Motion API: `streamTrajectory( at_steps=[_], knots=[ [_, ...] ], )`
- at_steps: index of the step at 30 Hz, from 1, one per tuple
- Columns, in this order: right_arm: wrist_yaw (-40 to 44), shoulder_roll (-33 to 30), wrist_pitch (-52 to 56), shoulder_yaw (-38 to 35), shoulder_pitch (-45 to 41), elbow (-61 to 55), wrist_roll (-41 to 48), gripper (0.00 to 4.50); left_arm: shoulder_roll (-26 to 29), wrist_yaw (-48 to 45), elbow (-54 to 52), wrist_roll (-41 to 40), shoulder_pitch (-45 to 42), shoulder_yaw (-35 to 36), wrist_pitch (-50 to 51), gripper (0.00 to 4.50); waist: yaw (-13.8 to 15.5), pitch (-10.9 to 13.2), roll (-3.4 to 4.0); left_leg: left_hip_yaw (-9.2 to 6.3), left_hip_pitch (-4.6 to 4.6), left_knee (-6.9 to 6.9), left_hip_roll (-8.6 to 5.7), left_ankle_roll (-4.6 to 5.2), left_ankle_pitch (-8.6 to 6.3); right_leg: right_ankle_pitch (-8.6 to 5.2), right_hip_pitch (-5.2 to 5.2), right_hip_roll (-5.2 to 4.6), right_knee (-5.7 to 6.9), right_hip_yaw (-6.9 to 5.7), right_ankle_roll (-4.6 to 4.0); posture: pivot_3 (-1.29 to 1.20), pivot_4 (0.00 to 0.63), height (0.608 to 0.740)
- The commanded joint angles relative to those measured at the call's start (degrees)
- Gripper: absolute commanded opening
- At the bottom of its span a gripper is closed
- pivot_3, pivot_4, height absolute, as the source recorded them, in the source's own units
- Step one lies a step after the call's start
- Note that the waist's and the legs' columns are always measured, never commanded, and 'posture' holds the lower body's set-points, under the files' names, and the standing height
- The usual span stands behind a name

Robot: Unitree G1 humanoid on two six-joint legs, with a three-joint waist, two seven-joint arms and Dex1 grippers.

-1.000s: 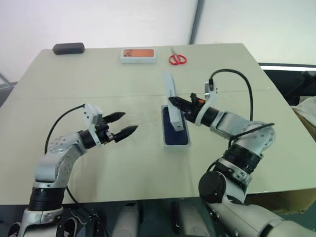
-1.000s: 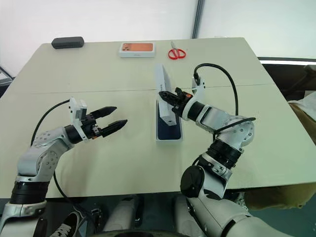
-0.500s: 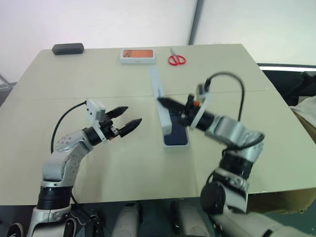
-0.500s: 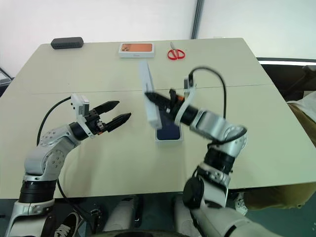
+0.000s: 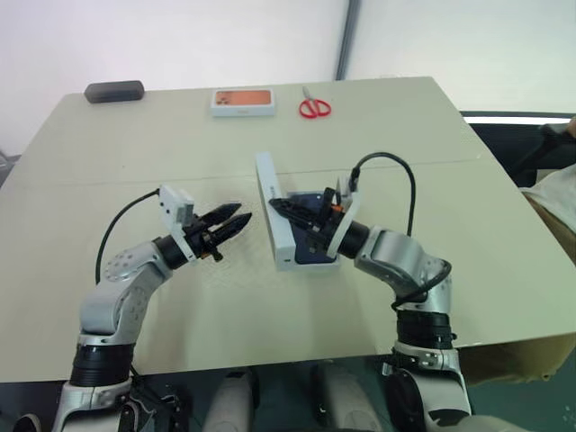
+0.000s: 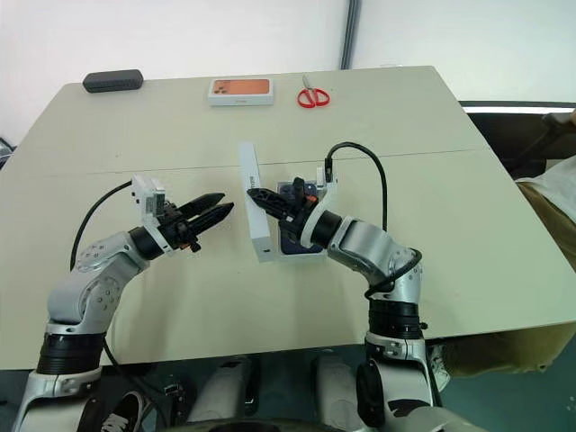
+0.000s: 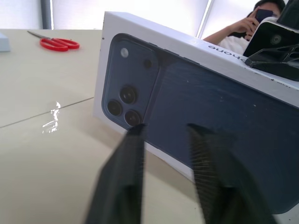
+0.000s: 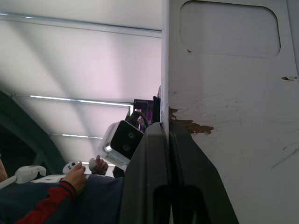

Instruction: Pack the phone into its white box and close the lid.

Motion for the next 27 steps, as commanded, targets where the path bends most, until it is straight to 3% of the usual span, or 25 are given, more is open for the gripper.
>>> streamTrajectory(
  at_steps=[1,7,10,17,25,27],
  knots=[
    [4.9,-1.9,-1.0,1.8,0.3,1.4,-4.0,0.00,-1.3,1.1,-2.7,1.8,0.2,-2.2,-2.3,0.07,0.2,0.0,0.00,0.00,0.00,0.00,0.00,0.00,0.00,0.00,0.00,0.00,-0.01,0.00,0.00,0.00,0.150,0.740],
    [10.1,-4.3,-2.6,2.6,1.3,4.4,-12.2,0.00,-3.9,2.4,-1.1,4.6,0.7,-5.6,-4.3,0.07,0.6,0.0,-0.01,0.03,0.01,0.01,0.00,0.00,0.00,0.00,0.00,0.01,0.00,0.03,0.00,0.00,0.150,0.740],
    [12.1,-5.4,-2.6,1.9,1.6,3.0,-13.6,0.91,-6.0,2.5,0.3,5.6,0.8,-8.0,-4.8,0.00,1.0,0.0,-0.01,0.03,0.03,0.02,0.01,0.00,0.00,0.00,0.02,0.02,0.00,0.03,-0.01,0.00,0.150,0.740],
    [17.4,-9.7,-3.5,1.0,2.7,-1.2,-17.9,4.49,-10.9,3.7,4.0,7.9,-0.9,-11.2,-6.3,0.00,1.2,0.0,0.00,0.04,0.00,0.05,-0.03,0.00,0.00,0.01,0.04,-0.02,-0.05,0.03,0.00,0.00,0.150,0.740],
    [38.7,-26.7,-14.5,4.3,0.5,-6.0,-46.7,4.49,-15.9,3.6,9.4,10.6,-4.6,-14.5,-8.6,0.00,1.1,0.0,0.00,0.03,-0.01,0.12,-0.27,0.03,-0.02,0.00,0.10,-0.02,-0.13,0.01,0.02,0.00,0.150,0.740],
    [41.0,-27.8,-16.7,5.5,0.3,-5.6,-51.7,4.49,-16.2,3.7,10.1,10.7,-4.8,-14.4,-8.8,0.00,1.0,0.0,0.00,0.03,0.00,0.11,-0.28,0.04,-0.02,0.00,0.09,-0.01,-0.13,0.01,0.02,0.00,0.150,0.740]
  ],
)
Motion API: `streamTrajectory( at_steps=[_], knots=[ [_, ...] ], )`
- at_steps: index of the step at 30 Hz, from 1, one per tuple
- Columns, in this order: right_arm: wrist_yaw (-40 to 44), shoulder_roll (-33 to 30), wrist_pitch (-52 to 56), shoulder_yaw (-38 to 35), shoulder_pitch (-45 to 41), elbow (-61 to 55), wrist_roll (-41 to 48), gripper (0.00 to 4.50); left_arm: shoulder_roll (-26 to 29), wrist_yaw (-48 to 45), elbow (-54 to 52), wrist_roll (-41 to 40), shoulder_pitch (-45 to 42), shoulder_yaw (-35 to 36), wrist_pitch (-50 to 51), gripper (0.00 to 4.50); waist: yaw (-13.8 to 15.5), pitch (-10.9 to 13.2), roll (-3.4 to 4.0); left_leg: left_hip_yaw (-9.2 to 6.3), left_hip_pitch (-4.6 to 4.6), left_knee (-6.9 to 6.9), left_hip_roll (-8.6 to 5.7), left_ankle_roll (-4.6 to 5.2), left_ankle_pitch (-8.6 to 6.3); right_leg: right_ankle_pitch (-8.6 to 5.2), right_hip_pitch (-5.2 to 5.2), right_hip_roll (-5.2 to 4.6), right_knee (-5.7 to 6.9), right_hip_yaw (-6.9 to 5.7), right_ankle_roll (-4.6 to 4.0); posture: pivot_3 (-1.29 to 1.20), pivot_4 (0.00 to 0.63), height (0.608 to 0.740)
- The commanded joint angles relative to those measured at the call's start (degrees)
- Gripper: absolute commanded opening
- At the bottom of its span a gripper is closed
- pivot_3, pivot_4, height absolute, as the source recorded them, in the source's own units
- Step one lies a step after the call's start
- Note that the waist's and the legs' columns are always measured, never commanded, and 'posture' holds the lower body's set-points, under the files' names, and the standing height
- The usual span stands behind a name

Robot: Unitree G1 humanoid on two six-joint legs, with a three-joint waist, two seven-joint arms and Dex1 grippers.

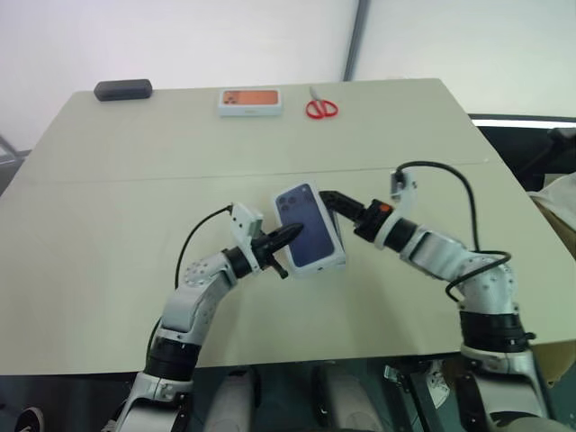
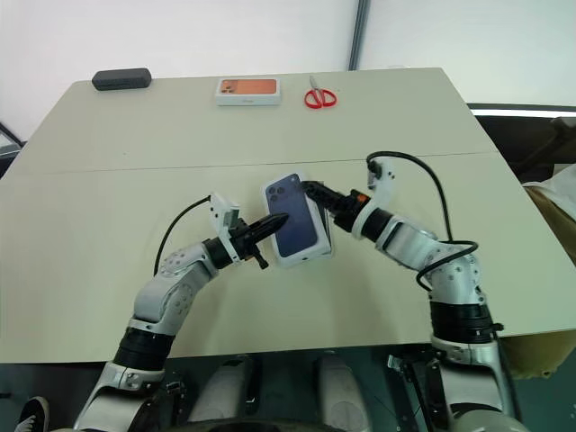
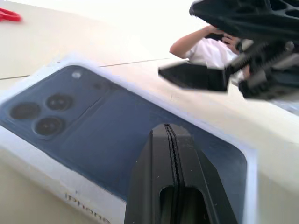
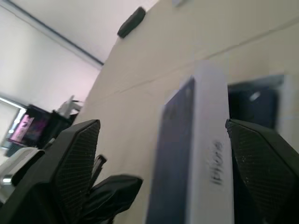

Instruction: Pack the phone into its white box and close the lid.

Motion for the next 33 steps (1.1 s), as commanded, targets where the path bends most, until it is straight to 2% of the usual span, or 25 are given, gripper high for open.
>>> streamTrajectory(
  at_steps=[1,4,5,6,10,16,20,33],
  knots=[
    [5.5,-1.7,-6.3,2.9,-1.6,-1.2,-11.2,4.49,0.0,-0.3,0.0,0.5,-0.5,0.2,-1.4,0.00,-0.1,0.0,0.00,0.01,0.01,0.00,0.01,0.00,0.00,0.00,0.00,0.00,0.00,0.00,0.00,0.00,0.150,0.740],
    [10.3,-5.3,-16.6,10.6,-0.7,-1.7,-27.8,3.26,1.0,-0.8,-0.9,-0.4,-0.3,0.9,-0.6,0.00,0.0,0.0,0.00,0.00,0.02,0.00,0.01,0.00,0.00,0.00,-0.01,0.01,0.00,0.01,0.00,0.00,0.150,0.740],
    [11.5,-5.9,-19.3,12.4,-0.3,-1.6,-31.9,2.66,1.4,-0.9,-1.1,-0.5,-0.2,1.1,-0.5,0.00,0.1,0.0,0.00,0.00,0.01,0.00,0.00,0.00,0.00,0.00,-0.01,0.00,0.00,0.00,0.00,0.00,0.150,0.740],
    [12.9,-5.9,-21.1,13.4,0.4,-1.7,-33.9,2.24,1.9,-1.0,-1.4,-0.7,0.0,1.3,-0.2,0.00,0.1,0.0,0.00,0.00,0.02,0.00,-0.02,0.00,0.00,0.00,0.00,-0.02,0.00,0.00,0.00,0.00,0.150,0.740],
    [16.3,-5.2,-25.9,15.6,1.9,-1.6,-40.5,0.06,5.2,-1.1,-4.4,-1.5,1.7,2.9,1.0,0.00,0.1,0.0,-0.01,-0.02,0.01,0.01,-0.02,0.00,0.00,0.00,0.01,-0.06,0.00,0.01,0.01,0.00,0.150,0.740],
    [18.6,-4.0,-28.8,14.9,2.5,1.1,-46.0,0.06,9.5,-0.2,-7.5,-2.3,4.9,6.1,3.6,0.00,0.2,0.0,-0.01,-0.09,0.02,0.03,0.01,-0.01,0.00,0.00,0.05,-0.09,0.01,-0.01,0.00,0.00,0.150,0.740],
    [20.4,-3.6,-30.7,15.3,2.8,2.5,-49.2,0.06,10.7,0.5,-4.4,1.3,5.8,4.9,2.0,0.00,0.3,0.0,-0.01,-0.09,0.02,0.03,0.00,-0.01,0.00,0.00,0.05,-0.12,0.00,-0.03,0.00,0.00,0.150,0.740],
    [22.9,-1.2,-31.2,14.1,2.8,3.1,-53.4,0.06,2.7,1.2,4.3,5.6,-0.3,-0.1,-0.8,0.00,1.7,0.0,-0.01,-0.13,0.02,0.15,-0.20,-0.01,0.00,0.01,0.13,-0.22,0.01,-0.07,0.01,0.00,0.150,0.740]
  ],
)
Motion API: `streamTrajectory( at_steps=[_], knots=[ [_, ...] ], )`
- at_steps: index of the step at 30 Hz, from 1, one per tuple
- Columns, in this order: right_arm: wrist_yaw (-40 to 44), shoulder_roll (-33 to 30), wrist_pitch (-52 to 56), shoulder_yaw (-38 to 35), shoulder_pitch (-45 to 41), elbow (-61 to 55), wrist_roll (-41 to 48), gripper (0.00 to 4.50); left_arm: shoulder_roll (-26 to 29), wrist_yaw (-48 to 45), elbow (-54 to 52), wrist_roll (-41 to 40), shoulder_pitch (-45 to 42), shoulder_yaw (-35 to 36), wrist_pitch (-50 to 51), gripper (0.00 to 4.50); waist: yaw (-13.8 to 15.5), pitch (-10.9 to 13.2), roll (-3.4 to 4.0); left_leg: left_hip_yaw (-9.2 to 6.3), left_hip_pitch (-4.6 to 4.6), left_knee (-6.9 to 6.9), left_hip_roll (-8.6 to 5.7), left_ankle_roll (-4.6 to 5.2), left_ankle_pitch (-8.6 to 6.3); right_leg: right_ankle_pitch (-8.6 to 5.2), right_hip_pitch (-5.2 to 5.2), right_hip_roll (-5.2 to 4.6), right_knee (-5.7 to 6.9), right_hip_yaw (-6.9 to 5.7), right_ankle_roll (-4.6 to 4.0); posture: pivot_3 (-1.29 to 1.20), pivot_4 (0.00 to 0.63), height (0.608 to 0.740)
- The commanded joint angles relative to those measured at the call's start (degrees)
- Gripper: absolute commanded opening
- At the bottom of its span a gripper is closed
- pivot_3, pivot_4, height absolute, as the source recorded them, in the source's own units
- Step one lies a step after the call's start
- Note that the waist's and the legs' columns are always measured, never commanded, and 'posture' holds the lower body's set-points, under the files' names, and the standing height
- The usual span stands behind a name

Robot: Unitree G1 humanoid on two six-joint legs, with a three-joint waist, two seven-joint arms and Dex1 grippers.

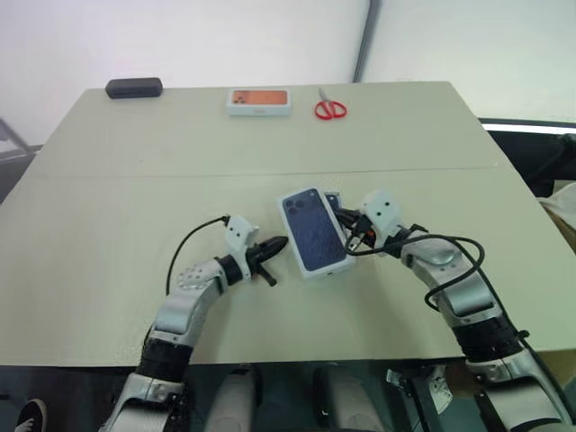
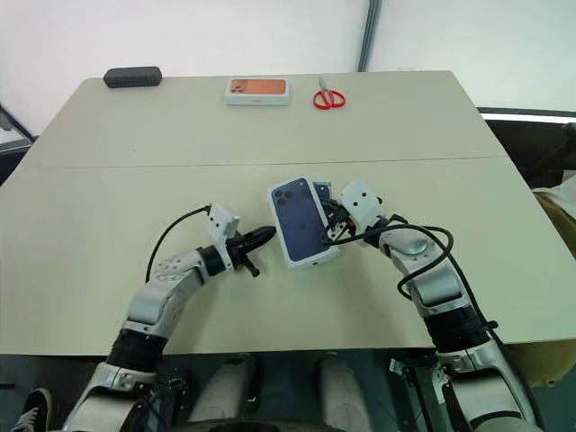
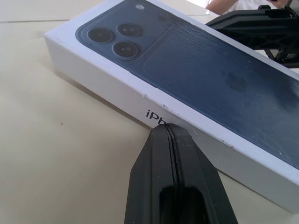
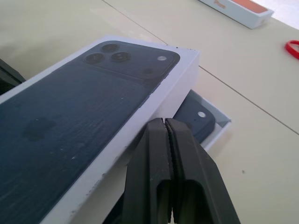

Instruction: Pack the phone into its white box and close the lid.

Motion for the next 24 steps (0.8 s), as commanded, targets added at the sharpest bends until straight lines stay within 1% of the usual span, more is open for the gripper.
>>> streamTrajectory(
  at_steps=[1,9,11,13,17,24],
  knots=[
    [0.8,0.8,-0.7,-1.4,-0.2,-1.9,-0.1,0.06,-1.5,0.0,0.2,0.3,-1.6,-0.7,-1.5,0.00,0.0,0.0,0.00,-0.01,0.00,0.00,0.00,0.00,0.00,0.00,0.00,0.00,0.00,0.00,0.00,0.00,0.150,0.740],
    [1.1,1.7,-0.9,-2.3,0.5,-1.3,-1.7,0.06,-6.5,1.7,3.0,-1.0,-8.2,-0.1,0.7,0.00,0.1,0.0,0.00,-0.04,-0.02,0.09,-0.05,0.00,0.00,0.00,0.05,-0.02,0.00,-0.05,0.01,0.00,0.150,0.740],
    [1.0,2.0,-1.0,-2.8,0.2,-0.7,-2.2,0.06,-7.1,1.7,3.9,-0.1,-9.1,-0.6,0.4,0.00,0.1,0.0,-0.01,-0.04,-0.02,0.09,-0.05,0.00,0.00,0.00,0.06,-0.01,0.01,-0.05,0.01,0.00,0.150,0.740],
    [1.3,2.2,-1.2,-3.2,-0.1,-0.1,-2.6,0.06,-8.2,1.8,4.9,-0.9,-9.8,0.2,1.3,0.00,-0.1,0.0,0.00,-0.06,-0.01,0.08,-0.05,0.00,0.00,0.00,0.06,0.00,0.01,-0.07,0.01,0.00,0.150,0.740],
    [1.3,2.4,-1.3,-3.6,-0.3,0.8,-3.8,0.06,-8.1,1.1,4.7,-0.1,-9.7,-0.2,0.9,0.00,-0.3,0.0,0.00,-0.06,0.00,0.07,-0.04,0.00,0.00,0.00,0.03,0.01,0.08,-0.06,0.01,0.00,0.150,0.740],
    [2.0,3.0,-0.5,-3.7,1.5,-1.0,-4.1,0.06,-7.7,1.0,2.8,-1.3,-8.7,0.8,2.6,0.00,-0.1,0.0,0.00,-0.05,0.00,0.09,-0.05,0.00,0.00,0.00,0.04,0.00,0.10,-0.06,0.01,0.00,0.150,0.740]
  ],
)
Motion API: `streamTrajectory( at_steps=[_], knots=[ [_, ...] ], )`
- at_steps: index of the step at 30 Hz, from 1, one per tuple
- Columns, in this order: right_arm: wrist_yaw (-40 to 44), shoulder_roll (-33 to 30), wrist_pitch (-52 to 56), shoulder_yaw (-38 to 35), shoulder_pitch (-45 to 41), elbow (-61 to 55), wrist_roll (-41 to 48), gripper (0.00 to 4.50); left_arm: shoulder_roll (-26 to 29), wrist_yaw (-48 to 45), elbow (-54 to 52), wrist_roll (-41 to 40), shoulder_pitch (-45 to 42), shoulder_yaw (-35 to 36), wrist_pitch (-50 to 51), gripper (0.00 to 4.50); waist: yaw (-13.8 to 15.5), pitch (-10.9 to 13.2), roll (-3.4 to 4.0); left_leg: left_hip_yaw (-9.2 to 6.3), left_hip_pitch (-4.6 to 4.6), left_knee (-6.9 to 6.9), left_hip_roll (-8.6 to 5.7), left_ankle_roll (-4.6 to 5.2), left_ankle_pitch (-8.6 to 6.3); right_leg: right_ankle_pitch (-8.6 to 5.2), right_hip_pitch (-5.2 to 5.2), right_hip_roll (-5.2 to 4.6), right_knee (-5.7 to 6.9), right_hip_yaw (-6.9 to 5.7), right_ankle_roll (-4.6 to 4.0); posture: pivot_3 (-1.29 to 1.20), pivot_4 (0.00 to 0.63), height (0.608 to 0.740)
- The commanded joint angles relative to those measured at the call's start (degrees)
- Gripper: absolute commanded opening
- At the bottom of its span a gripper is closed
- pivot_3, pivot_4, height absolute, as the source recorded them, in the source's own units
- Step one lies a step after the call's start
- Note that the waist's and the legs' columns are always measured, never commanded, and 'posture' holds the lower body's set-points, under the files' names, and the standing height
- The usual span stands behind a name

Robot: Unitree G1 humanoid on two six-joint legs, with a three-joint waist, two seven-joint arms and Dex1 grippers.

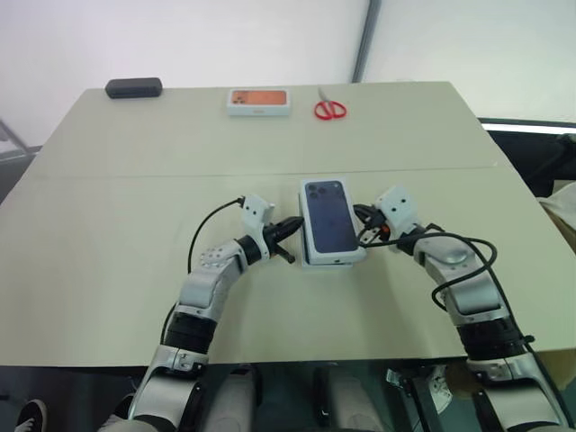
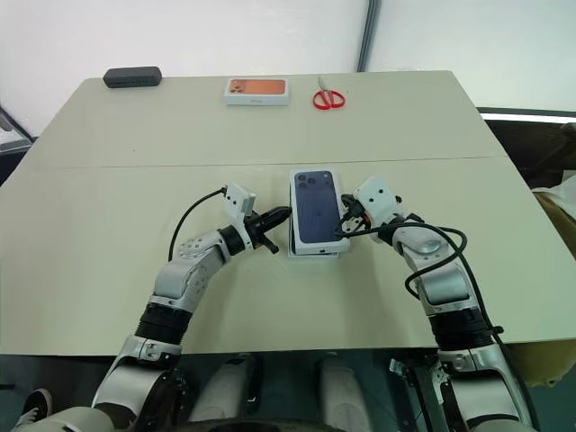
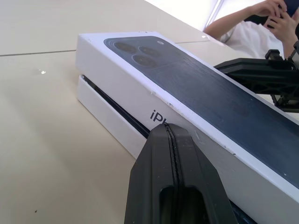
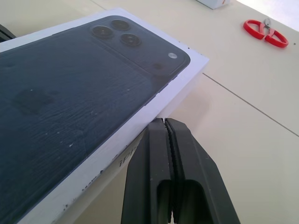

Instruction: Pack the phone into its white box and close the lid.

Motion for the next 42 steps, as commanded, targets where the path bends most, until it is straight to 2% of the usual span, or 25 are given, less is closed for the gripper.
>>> streamTrajectory(
  at_steps=[1,8,21,42],
  knots=[
    [1.8,1.0,-0.5,1.7,0.6,-3.8,0.2,0.06,-0.7,-0.7,-4.2,-1.9,-0.4,-0.4,1.0,0.00,0.0,0.0,0.00,-0.01,0.00,0.00,0.00,0.00,0.00,0.00,0.00,0.00,0.00,0.00,0.00,0.00,0.150,0.740],
    [2.2,1.0,0.0,2.1,1.7,-4.4,-0.7,0.06,0.1,-0.6,-3.8,-1.6,-0.3,0.2,2.2,0.00,-0.1,0.0,0.00,0.00,0.01,0.01,0.00,0.00,0.00,0.00,0.00,0.00,0.01,0.00,0.00,0.00,0.150,0.740],
    [2.9,1.7,0.6,2.2,2.1,-6.0,-0.9,0.06,1.6,0.8,-10.4,-3.3,3.0,1.1,7.4,0.00,-0.1,0.0,0.00,-0.01,0.01,0.01,0.01,0.00,0.00,0.00,0.00,0.01,0.03,0.00,0.00,0.00,0.150,0.740],
    [3.0,1.3,-2.8,2.8,1.7,-5.1,-4.7,0.06,4.7,1.2,-8.3,-1.3,5.8,1.4,4.5,0.00,-0.2,0.0,0.01,0.00,0.04,0.01,0.01,0.00,0.00,0.00,0.00,0.00,0.05,0.01,0.00,0.00,0.150,0.740]
  ],
)
